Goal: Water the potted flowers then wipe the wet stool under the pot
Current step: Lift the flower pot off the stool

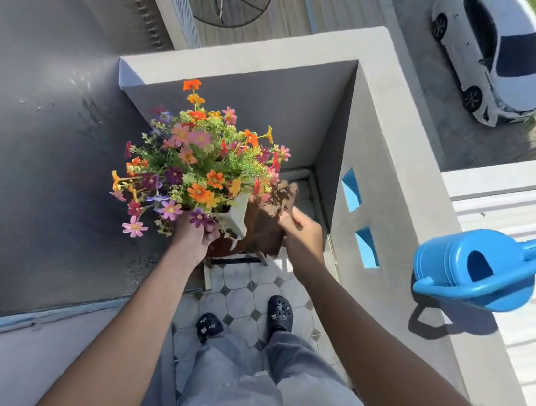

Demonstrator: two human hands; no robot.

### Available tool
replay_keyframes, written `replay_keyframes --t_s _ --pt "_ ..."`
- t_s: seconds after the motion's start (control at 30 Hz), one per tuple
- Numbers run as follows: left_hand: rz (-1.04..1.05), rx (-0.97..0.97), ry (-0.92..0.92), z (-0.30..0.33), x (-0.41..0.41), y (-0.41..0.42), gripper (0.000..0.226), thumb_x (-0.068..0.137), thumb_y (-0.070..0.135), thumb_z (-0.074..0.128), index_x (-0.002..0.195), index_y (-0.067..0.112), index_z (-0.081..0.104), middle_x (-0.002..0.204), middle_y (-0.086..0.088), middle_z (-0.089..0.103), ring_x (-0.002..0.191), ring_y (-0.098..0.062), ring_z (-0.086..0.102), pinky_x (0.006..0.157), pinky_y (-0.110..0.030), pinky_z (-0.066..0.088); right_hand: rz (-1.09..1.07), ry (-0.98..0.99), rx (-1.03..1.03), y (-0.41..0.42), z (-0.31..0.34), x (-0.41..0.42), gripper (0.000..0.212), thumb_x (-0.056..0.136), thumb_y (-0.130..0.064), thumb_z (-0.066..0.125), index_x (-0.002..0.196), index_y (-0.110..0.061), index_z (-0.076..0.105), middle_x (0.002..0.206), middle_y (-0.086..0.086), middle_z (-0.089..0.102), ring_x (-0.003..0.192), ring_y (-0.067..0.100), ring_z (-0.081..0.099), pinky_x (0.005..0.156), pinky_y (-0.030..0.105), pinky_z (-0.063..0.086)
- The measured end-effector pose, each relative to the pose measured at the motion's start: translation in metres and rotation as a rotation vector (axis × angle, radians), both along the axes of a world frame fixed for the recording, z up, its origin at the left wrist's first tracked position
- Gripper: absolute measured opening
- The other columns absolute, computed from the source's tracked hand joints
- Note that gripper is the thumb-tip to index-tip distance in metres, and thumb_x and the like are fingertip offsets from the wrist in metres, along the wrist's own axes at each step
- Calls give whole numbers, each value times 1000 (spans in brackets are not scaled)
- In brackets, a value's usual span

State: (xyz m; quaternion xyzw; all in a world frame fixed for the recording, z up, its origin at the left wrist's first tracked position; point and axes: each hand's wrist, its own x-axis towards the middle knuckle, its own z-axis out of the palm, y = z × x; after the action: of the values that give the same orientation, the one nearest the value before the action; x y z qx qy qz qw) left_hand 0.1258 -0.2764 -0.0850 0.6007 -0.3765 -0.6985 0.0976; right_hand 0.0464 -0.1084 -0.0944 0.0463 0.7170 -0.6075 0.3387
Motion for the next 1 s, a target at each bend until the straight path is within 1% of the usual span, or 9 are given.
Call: replay_keyframes --t_s 0.07,0.2,0.27,0.43,0.57,0.67,0.77,0.9,1.0 --pt "-14 13 17 16 5 -6 33 96 2 11 78 14 36 71 -10 44 34 -7 37 32 -14 20 -77 121 58 -5 8 -3 35 98 -14 59 131 -3 61 124 1 66 115 16 61 99 23 51" --pt "-22 94 80 61 10 -12 37 104 5 18 85 11 49 73 -18 58 61 -17 45 33 -17 30 -209 337 59 -21 38 -28 38 92 -13 67 127 1 63 108 9 69 102 16 65 98 40 52" --pt "-66 59 114 80 9 -11 37 104 4 19 83 8 49 72 -18 58 60 -18 51 42 -19 33 -226 412 43 -27 60 -46 32 95 -18 65 122 -2 67 99 1 70 87 1 61 85 26 51" --pt "-143 25 170 106 8 1 34 106 8 28 82 8 52 71 -8 58 36 -11 58 48 -22 39 246 -99 46 -9 64 -34 18 100 -5 50 103 -22 55 89 -4 59 78 3 59 78 19 50" --pt "-50 33 182 120 -3 0 34 107 19 32 82 11 53 73 -10 54 54 -17 52 38 -18 41 68 117 -103 -45 108 -25 34 96 -4 57 73 -29 52 64 -14 59 58 1 54 60 19 52" --pt "-25 16 185 130 -12 -9 34 106 17 30 79 15 50 82 -12 48 57 -15 42 32 -14 33 -45 487 -173 -54 123 4 10 93 -21 67 91 -23 76 86 -5 73 83 13 67 77 32 52" --pt "-8 -31 221 141 -16 -13 38 107 13 26 76 16 49 72 -4 46 35 -7 42 31 -14 33 79 668 -108 -44 118 23 33 95 -26 63 123 -11 70 109 3 74 103 14 65 90 27 50" --pt "-52 -32 272 155 -16 -9 39 105 9 23 80 13 52 64 -3 50 38 -6 43 30 -15 29 72 601 -168 -53 140 -1 13 94 -26 63 93 -33 73 95 -6 71 91 9 64 85 36 55" --pt "-21 51 345 164 -12 -8 36 104 5 24 79 10 49 61 -10 62 61 -15 47 31 -14 31 197 408 -94 -47 143 -29 12 97 -15 58 95 -23 67 96 -4 62 95 7 62 78 19 44"
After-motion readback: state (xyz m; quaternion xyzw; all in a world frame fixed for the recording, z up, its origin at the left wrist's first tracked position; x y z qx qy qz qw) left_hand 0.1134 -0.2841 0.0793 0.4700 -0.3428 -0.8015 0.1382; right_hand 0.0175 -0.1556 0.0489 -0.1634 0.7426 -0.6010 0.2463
